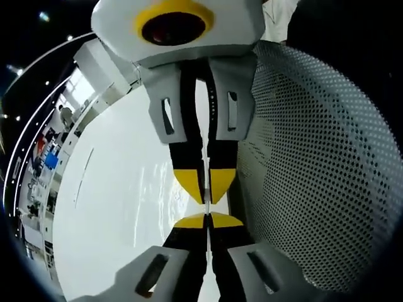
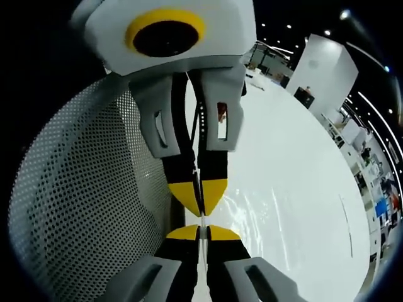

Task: Open the resealable bag by pulling the two sides of the seal apart until the entire bag opening is separated and visibly accessible.

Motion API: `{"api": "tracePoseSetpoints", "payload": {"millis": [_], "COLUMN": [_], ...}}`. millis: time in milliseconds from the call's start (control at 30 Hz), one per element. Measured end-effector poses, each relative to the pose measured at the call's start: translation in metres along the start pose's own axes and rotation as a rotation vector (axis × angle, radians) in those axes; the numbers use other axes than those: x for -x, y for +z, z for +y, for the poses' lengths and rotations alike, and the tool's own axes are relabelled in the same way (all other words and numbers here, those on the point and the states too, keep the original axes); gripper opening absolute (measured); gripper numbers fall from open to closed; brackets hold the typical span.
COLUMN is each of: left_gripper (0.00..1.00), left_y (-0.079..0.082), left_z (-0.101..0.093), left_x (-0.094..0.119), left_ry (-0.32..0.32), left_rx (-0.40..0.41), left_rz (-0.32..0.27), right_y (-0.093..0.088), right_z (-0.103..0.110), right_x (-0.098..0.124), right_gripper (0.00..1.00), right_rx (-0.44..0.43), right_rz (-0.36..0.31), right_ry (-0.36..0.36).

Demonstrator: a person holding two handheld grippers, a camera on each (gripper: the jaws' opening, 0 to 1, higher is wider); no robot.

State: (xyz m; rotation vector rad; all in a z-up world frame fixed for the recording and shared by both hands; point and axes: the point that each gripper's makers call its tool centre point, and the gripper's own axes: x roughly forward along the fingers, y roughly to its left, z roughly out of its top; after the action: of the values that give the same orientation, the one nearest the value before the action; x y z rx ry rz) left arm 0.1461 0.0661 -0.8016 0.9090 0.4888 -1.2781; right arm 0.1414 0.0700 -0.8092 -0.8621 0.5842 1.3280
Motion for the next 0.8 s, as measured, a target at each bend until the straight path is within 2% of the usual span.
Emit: {"api": "tracePoseSetpoints", "payload": {"millis": [267,400,567,800], "left_gripper": [0.0,0.0,0.0,0.0], "left_y": [0.0007,0.0014,0.0023,0.0015], "left_z": [0.0006,0.0002,-0.0004,-0.0006], "left_x": [0.0008,0.0005,-0.0012,-0.0006], "left_ry": [-0.004,-0.01,-0.011,-0.018], "left_rx": [-0.012,-0.018,-0.018,-0.011], "left_rz": [0.009,0.005,0.008,0.0], "right_y": [0.0014,0.0021,0.0044,0.0032], "right_z": [-0.0006,-0.0023,0.0003,0.0005], "right_x": [0.0011,-0.0007,-0.0037,-0.0036], "right_gripper": [0.0,0.04,0.0,0.0], "right_rx": [0.002,0.02,0.034,0.027], "right_rz": [-0.005,-0.002,0.003,0.001], "right_ry": [-0.001,-0.007,0.007,0.016]}}
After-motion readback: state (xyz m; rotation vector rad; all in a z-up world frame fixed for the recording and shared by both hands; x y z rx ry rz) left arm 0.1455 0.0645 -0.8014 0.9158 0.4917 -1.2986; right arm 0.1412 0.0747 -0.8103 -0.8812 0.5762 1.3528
